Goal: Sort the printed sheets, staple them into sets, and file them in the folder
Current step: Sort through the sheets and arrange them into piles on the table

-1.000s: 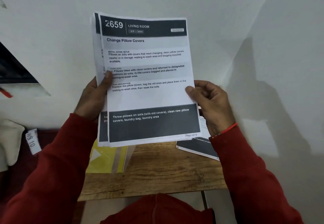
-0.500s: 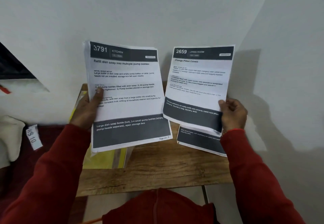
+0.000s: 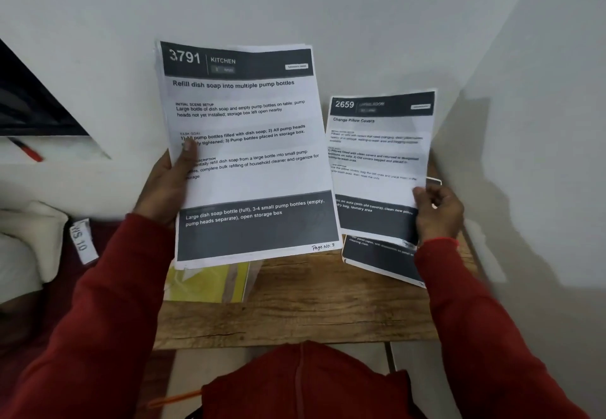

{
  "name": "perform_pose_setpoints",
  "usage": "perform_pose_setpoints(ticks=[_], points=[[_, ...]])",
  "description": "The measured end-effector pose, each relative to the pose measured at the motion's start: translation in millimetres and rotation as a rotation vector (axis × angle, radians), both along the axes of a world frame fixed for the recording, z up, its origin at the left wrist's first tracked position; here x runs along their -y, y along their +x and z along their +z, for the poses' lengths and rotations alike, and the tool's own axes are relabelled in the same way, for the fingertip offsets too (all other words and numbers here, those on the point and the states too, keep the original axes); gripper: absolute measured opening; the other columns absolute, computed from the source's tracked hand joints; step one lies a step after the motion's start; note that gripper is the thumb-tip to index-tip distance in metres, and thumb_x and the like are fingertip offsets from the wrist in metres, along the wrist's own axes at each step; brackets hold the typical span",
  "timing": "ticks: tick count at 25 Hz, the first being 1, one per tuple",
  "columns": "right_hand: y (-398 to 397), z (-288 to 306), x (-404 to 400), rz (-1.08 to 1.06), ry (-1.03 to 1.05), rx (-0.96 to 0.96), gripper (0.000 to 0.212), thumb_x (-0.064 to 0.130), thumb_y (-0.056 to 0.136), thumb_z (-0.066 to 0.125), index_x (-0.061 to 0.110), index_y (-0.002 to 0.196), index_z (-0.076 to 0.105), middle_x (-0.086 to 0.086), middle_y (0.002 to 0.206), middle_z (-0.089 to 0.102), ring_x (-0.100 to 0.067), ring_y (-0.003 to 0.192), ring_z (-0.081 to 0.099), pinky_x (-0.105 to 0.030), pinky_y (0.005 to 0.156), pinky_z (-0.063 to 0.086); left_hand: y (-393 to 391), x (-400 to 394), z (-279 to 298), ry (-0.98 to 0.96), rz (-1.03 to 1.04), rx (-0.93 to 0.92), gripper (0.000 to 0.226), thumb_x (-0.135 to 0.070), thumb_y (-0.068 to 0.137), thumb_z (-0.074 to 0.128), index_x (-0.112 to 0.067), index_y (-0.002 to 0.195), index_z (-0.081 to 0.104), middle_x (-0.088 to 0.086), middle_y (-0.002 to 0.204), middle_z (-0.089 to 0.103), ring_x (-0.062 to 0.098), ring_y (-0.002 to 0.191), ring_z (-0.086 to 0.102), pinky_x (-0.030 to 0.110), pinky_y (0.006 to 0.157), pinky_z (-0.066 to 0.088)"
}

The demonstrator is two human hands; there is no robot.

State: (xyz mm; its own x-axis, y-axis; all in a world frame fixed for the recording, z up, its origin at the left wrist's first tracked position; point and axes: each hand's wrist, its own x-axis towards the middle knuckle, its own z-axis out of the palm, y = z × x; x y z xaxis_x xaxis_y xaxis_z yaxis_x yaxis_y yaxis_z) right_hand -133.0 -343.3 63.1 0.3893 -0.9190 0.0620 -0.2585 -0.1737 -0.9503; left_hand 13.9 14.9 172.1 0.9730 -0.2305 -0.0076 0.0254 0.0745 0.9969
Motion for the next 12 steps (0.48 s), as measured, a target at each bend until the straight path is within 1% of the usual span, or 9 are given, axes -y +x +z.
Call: perform_pose_setpoints(ticks=[2,4,6,9,12], points=[[5.6,-9.9,-13.4,0.056,0.004,-0.05,0.018,0.019,0.085,0.071,0.006,0.098,0.069,-0.007,0.089,0.067,-0.021,0.086,0.062,-0.035,0.085,0.051,-0.4,-1.0,-1.0,0.001,0.01,-0.008,0.025,-0.032,0.102,0.041,-0.02,0.114,0.06,-0.014,0.1,0.074,0.006,0.095,0.069,0.022,0.082,0.056],[11.6,-19.1,-27.2,0.113,0.031,-0.103,0.018,0.02,0.086,0.07,0.007,0.098,0.069,-0.009,0.092,0.069,-0.021,0.085,0.062,-0.028,0.08,0.048,0.0,-3.4,-4.4,-0.004,0.018,-0.018,0.024,-0.032,0.102,0.042,-0.021,0.113,0.06,-0.013,0.1,0.074,0.006,0.095,0.069,0.023,0.081,0.057],[17.1,-28.2,-39.1,0.171,0.042,-0.174,0.018,0.021,0.086,0.07,0.008,0.098,0.069,-0.009,0.094,0.07,-0.019,0.084,0.061,-0.025,0.078,0.043,0.1,-5.4,-7.7,0.002,0.011,-0.018,0.025,-0.032,0.102,0.043,-0.02,0.114,0.061,-0.012,0.103,0.073,0.009,0.099,0.068,0.025,0.084,0.056],[20.8,-43.5,-50.2,0.236,0.021,-0.306,0.018,0.021,0.086,0.07,0.007,0.096,0.069,-0.011,0.095,0.072,-0.024,0.087,0.063,-0.03,0.083,0.046,-0.2,-7.2,-11.2,-0.015,-0.006,-0.022,0.027,-0.032,0.101,0.043,-0.019,0.119,0.06,-0.009,0.11,0.072,0.012,0.105,0.067,0.028,0.089,0.055],[18.3,-55.9,-51.5,0.288,-0.013,-0.418,0.019,0.021,0.088,0.067,0.006,0.099,0.069,-0.012,0.099,0.071,-0.029,0.095,0.064,-0.032,0.089,0.044,1.9,-8.6,-15.7,-0.014,-0.016,-0.011,0.026,-0.029,0.102,0.042,-0.02,0.12,0.059,-0.011,0.111,0.071,0.01,0.107,0.065,0.027,0.092,0.054]])
